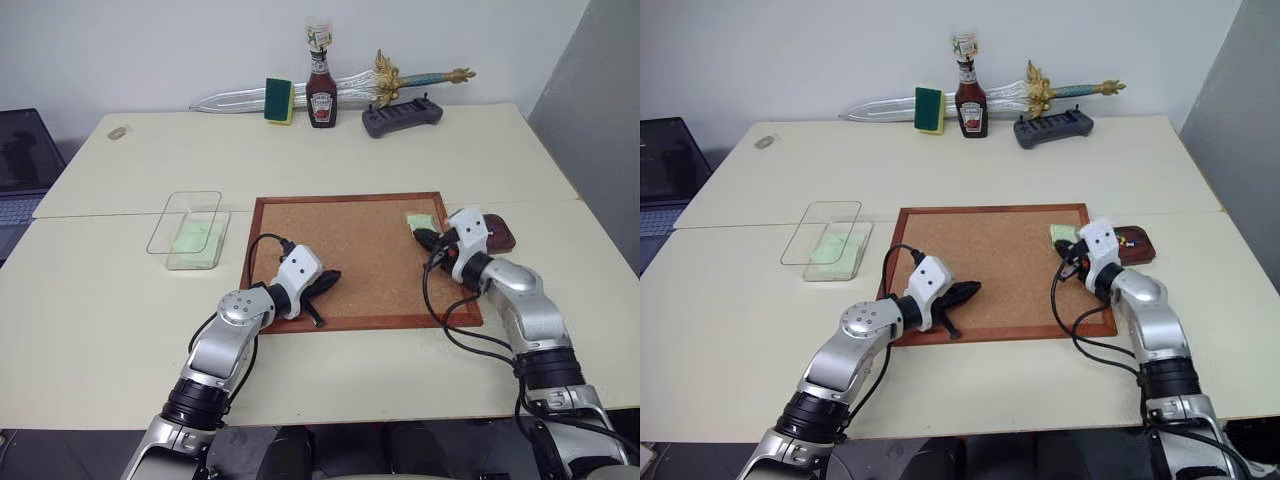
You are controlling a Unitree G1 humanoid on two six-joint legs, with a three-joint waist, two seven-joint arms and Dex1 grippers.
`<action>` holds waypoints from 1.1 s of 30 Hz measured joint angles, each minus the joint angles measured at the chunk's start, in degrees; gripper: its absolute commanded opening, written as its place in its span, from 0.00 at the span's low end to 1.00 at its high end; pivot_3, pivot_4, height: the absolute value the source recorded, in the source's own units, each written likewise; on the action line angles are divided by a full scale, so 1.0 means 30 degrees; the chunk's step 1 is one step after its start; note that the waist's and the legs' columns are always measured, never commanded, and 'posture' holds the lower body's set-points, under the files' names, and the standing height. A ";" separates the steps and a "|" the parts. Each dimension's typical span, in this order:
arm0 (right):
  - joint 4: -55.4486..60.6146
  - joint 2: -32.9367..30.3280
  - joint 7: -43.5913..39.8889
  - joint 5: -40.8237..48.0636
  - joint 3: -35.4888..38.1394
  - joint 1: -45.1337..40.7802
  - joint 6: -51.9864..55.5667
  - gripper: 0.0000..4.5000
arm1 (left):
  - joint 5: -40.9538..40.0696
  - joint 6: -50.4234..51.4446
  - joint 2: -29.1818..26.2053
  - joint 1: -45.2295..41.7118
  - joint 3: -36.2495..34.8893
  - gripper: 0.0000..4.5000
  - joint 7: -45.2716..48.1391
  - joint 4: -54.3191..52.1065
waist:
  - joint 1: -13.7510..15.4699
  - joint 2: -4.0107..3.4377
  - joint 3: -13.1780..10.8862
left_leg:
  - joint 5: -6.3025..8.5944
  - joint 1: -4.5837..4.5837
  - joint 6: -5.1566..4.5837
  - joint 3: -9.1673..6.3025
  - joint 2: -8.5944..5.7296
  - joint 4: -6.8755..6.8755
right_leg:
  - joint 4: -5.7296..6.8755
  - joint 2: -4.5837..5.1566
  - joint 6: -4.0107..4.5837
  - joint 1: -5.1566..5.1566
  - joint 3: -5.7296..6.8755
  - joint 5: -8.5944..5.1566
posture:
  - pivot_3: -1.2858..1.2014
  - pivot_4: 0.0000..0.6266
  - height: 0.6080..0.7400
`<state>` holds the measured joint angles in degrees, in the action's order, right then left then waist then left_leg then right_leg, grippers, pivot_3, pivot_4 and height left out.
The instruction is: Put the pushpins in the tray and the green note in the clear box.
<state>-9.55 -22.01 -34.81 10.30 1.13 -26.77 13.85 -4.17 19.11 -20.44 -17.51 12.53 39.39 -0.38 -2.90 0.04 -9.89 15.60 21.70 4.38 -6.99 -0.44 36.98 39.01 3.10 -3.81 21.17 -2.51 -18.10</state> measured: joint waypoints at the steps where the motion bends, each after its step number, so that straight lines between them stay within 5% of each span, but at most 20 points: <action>1: 0.0091 -0.0011 -0.0012 0.0010 0.0021 -0.0069 -0.0038 0.01 | 0.0005 0.0000 0.0000 0.0000 0.0004 0.00 0.0000 0.0002 | 0.0001 0.0000 0.0000 | 0.0000 -0.0001 0.0000 -0.0001 0.0000 0.0000 | -0.0001 0.0000 0.0000 -0.0001 0.0000 0.0000 | 0.52 0.24 1.00; 10: 0.1551 -0.0555 -0.0688 0.0419 -0.0043 0.0085 0.0223 0.01 | -0.0447 0.0196 0.0363 -0.0145 -0.0398 0.00 -0.0082 0.0049 | 0.0011 0.0001 0.0005 | 0.0000 0.0000 -0.0001 -0.0001 -0.0001 0.0001 | -0.0001 0.0001 0.0000 -0.0002 -0.0001 0.0000 | 0.52 0.24 1.00; 15: 0.2060 -0.0855 -0.0873 0.0336 -0.0258 0.0135 0.0211 0.01 | -0.2436 0.2976 0.0817 -0.0888 -0.2013 0.00 -0.0287 0.0074 | -0.0017 0.0025 -0.0010 | -0.0003 0.0019 -0.0005 -0.0010 0.0004 0.0006 | 0.0012 -0.0006 -0.0001 0.0025 0.0008 0.0000 | 0.52 0.24 1.00; 22: 0.2327 -0.0938 -0.0875 -0.0051 -0.0568 0.0133 0.0021 0.00 | -0.6253 0.8168 0.1126 -0.2301 -0.5641 0.33 -0.1735 -0.2179 | -0.0098 0.0036 -0.0017 | -0.0005 0.0064 0.0001 -0.0012 0.0000 0.0001 | -0.0009 0.0002 -0.0001 0.0056 0.0006 0.0001 | 0.52 0.24 1.00; 33: 0.2330 -0.1276 -0.1563 -0.0448 -0.1166 0.0129 -0.1192 0.00 | -1.1158 1.3098 0.4067 -0.4002 -0.9198 0.80 -0.5655 -0.2917 | -0.0034 0.0084 -0.0045 | -0.0046 0.0059 0.0072 -0.0012 0.0001 0.0010 | -0.0005 0.0000 -0.0002 0.0048 0.0013 0.0001 | 0.52 0.24 1.00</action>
<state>-2.56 -25.84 -39.50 8.95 -2.37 -26.38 10.27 -37.64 58.40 -8.24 -29.52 -15.06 22.43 -9.13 -3.00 0.29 -10.03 15.47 21.88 4.59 -7.03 -0.43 37.01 39.00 3.10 -3.81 21.31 -2.47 -18.10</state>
